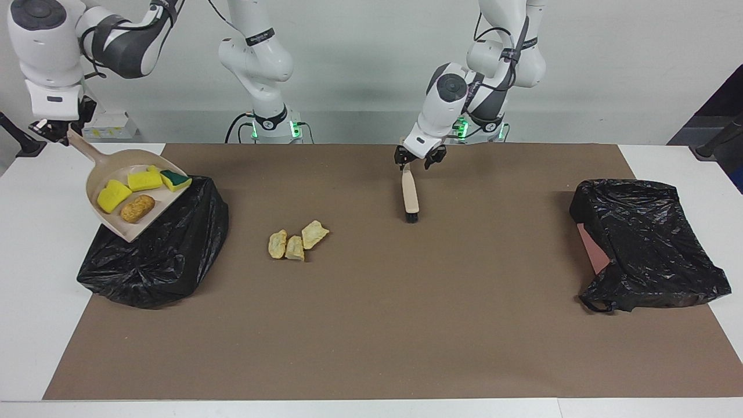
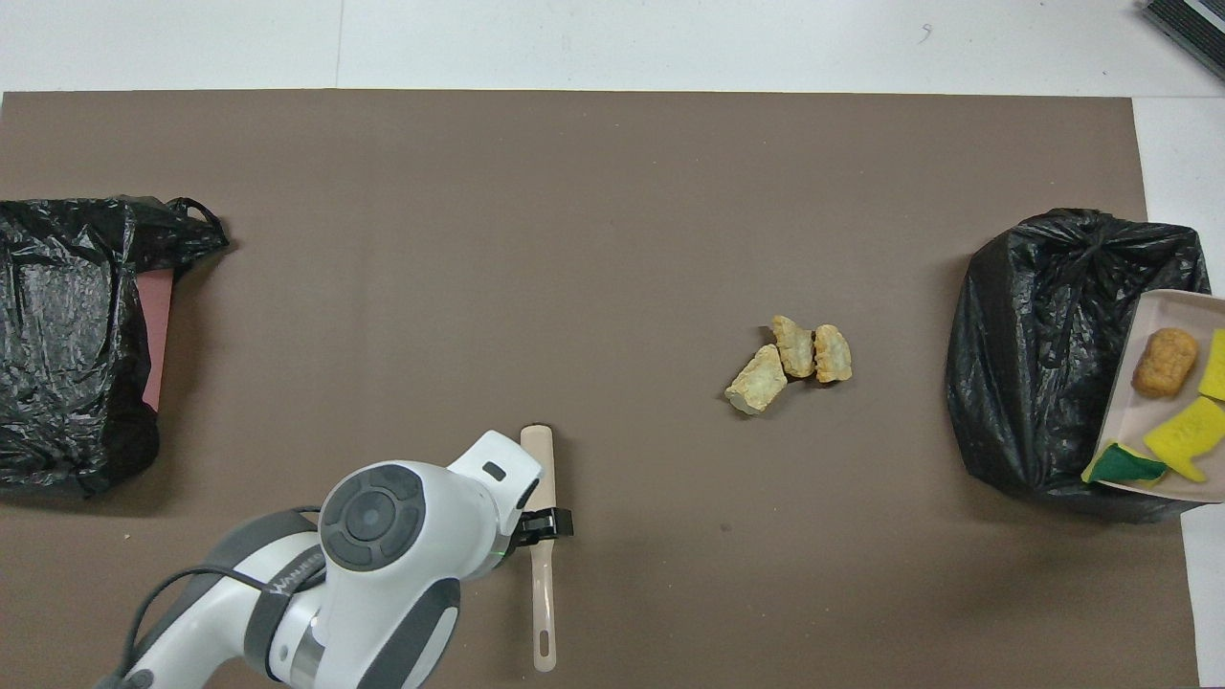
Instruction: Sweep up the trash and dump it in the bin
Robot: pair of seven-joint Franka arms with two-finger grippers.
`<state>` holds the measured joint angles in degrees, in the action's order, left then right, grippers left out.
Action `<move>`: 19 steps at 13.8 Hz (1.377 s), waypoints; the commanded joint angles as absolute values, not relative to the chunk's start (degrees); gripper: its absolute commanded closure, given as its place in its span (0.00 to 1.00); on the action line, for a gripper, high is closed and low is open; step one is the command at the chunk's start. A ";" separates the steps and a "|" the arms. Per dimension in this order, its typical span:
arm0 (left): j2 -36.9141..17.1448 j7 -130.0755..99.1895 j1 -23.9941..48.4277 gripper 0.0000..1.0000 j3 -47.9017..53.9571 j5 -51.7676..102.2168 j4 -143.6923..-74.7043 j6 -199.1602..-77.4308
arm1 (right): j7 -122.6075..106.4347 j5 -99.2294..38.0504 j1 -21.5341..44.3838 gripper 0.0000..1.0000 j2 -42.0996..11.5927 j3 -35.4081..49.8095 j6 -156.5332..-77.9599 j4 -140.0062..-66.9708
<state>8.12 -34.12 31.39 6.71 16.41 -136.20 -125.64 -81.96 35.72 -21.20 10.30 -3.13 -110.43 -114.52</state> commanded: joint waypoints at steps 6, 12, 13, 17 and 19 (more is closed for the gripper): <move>0.97 -25.42 15.40 0.00 6.77 7.22 -121.04 -119.89 | -84.02 50.96 -18.72 1.00 12.04 -2.55 -110.66 -117.25; 0.79 -10.48 6.33 0.00 6.68 7.03 -111.64 -116.20 | -81.66 59.06 -14.95 1.00 11.69 -1.58 -108.28 -116.64; 0.79 -8.54 5.02 0.00 6.68 6.94 -109.79 -114.63 | -81.13 59.50 -14.25 1.00 11.34 -1.58 -108.19 -116.11; -0.44 -2.91 3.60 0.00 6.68 1.42 -99.60 -101.45 | -80.68 66.87 -8.45 1.00 10.02 -1.49 -105.56 -113.82; -0.88 -2.29 2.99 0.00 6.59 0.79 -94.86 -95.74 | -80.68 67.41 -7.65 1.00 8.88 -1.49 -105.03 -112.16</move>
